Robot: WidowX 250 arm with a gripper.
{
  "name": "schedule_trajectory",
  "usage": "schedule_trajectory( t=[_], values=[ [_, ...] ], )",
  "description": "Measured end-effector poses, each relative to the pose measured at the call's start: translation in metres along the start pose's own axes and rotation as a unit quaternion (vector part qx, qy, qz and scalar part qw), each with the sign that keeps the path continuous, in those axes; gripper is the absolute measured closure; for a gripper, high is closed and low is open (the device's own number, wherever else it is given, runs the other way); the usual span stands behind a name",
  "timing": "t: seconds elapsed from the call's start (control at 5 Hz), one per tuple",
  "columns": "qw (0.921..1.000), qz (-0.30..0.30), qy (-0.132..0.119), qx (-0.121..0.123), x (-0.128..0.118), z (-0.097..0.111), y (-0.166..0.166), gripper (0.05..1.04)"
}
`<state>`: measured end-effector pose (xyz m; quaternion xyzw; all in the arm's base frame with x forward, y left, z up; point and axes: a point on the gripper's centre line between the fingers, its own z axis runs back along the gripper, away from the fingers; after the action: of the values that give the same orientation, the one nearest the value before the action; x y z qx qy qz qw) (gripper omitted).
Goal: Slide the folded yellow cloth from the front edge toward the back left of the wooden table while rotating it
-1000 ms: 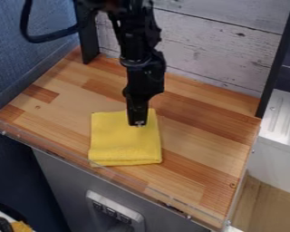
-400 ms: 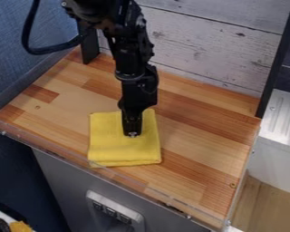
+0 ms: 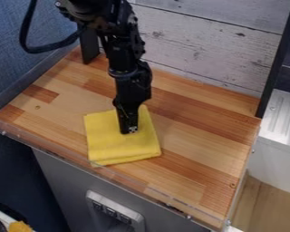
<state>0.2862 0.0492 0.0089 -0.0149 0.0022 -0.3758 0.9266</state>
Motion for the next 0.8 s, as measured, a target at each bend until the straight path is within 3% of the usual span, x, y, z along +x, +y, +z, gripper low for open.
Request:
schedule_trajectory(
  t=[0.2, 0.4, 0.8],
  values=[
    [0.9964, 0.084, 0.006, -0.001, -0.014, 0.001, 0.014, 1.021],
    [0.9867, 0.162, 0.011, -0.001, -0.023, 0.002, 0.028, 1.021],
    [0.9604, 0.278, 0.011, 0.018, -0.028, 0.002, 0.055, 1.021]
  ],
)
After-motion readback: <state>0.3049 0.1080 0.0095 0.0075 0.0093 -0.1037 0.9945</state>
